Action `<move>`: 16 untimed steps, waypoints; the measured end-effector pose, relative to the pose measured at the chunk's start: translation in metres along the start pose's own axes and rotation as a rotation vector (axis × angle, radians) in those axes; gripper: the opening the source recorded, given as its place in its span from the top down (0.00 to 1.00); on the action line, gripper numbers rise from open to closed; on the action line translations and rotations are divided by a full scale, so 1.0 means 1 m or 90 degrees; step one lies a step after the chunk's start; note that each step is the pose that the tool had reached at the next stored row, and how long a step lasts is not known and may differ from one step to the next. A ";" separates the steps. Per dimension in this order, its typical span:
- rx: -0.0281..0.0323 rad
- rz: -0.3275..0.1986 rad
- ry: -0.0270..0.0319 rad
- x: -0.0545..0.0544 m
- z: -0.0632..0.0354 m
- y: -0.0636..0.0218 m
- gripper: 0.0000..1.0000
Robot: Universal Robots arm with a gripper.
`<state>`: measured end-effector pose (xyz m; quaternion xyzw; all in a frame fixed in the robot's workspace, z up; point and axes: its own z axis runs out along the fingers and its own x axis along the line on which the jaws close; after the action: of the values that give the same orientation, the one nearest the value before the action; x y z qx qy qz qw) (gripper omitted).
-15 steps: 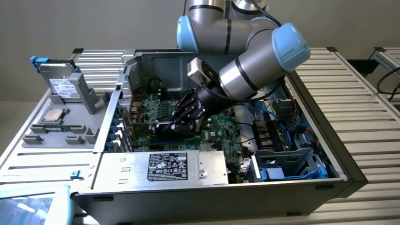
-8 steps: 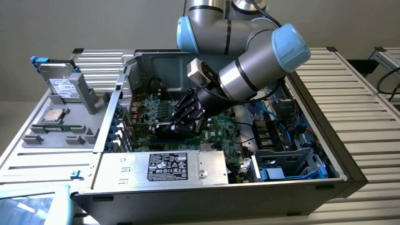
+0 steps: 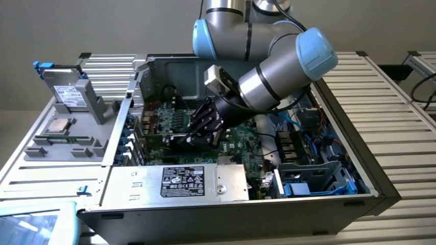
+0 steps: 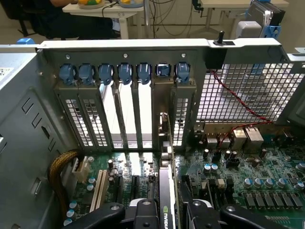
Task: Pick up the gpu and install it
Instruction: 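Insert the gpu into the slot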
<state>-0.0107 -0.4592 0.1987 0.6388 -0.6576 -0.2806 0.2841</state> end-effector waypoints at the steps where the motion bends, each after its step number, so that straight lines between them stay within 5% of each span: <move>1: 0.0000 0.000 -0.0001 0.000 0.0005 -0.0005 0.73; 16: 0.0000 0.000 -0.0002 0.000 0.0017 -0.0017 0.73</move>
<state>-0.0108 -0.4592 0.1963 0.6388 -0.6576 -0.2808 0.2840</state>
